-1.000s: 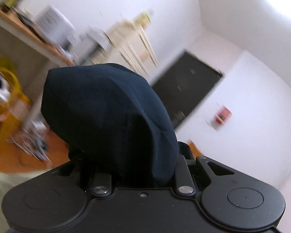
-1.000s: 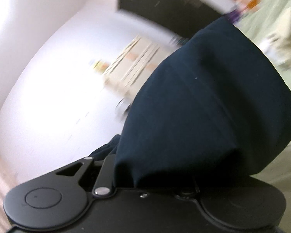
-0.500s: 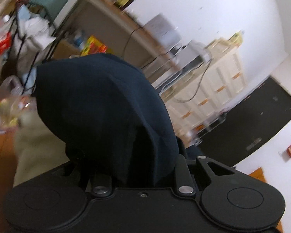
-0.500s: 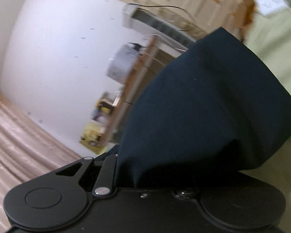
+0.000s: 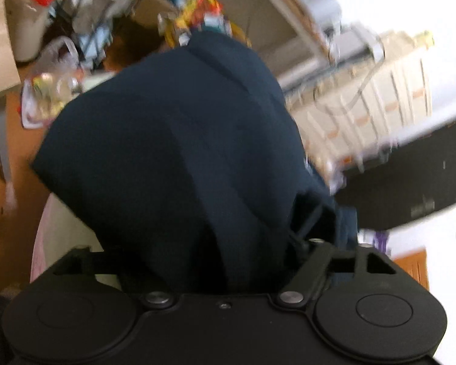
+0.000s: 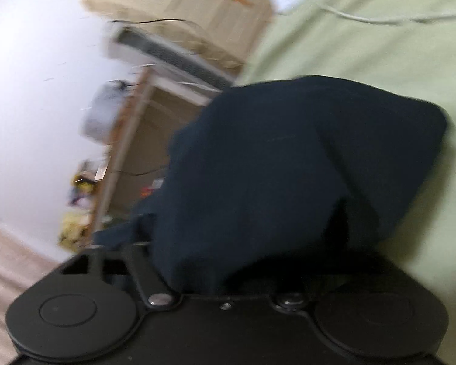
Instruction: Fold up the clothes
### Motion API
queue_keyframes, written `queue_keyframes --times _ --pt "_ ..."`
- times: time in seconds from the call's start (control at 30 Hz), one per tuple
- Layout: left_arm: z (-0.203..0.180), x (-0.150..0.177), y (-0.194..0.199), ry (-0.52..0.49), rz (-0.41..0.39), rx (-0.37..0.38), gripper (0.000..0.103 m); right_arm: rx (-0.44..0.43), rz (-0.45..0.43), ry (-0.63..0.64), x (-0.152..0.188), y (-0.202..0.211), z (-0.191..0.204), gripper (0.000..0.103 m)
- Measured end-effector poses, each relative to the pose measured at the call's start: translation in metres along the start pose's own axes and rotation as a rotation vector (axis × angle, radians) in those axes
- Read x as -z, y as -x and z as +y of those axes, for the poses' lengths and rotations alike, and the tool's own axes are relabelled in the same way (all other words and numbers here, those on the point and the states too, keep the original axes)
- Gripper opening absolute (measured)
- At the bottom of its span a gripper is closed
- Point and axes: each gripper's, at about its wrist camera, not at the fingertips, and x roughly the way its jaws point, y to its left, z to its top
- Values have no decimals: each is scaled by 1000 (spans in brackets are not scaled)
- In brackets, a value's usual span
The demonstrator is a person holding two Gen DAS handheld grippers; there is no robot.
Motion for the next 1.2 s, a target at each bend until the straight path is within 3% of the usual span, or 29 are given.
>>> queue_keyframes --times 0.13,0.23,0.33,0.4,0.47,0.53,0.67,0.73,0.83,0.93,1.2 --pt "-1 6 21 19 86 -49 101 81 24 104 1 38 17 84" --pt "-14 16 46 -43 182 -104 102 155 11 172 11 79 27 90" --pt "-38 14 60 -176 230 -103 102 284 -136 380 28 119 78 91" --pt "-61 7 66 -332 190 -69 102 261 -223 525 39 130 120 103" --pt "-87 -2 64 -522 95 -8 102 172 -213 666 43 117 157 103" --pt "-100 -7 47 -610 54 22 102 139 -148 728 48 93 170 103" --pt "-108 -13 -12 -602 68 6 102 113 66 828 70 13 170 100" --pt "-110 -6 -31 -681 36 -58 101 131 127 847 78 -13 161 100" --pt "-106 -4 -59 -805 63 -183 100 139 133 837 76 -24 148 102" --pt "-97 0 -79 -865 85 -225 100 157 148 868 80 -40 150 102" --pt "-104 -1 -94 -876 175 -314 101 232 155 847 78 -55 150 102"
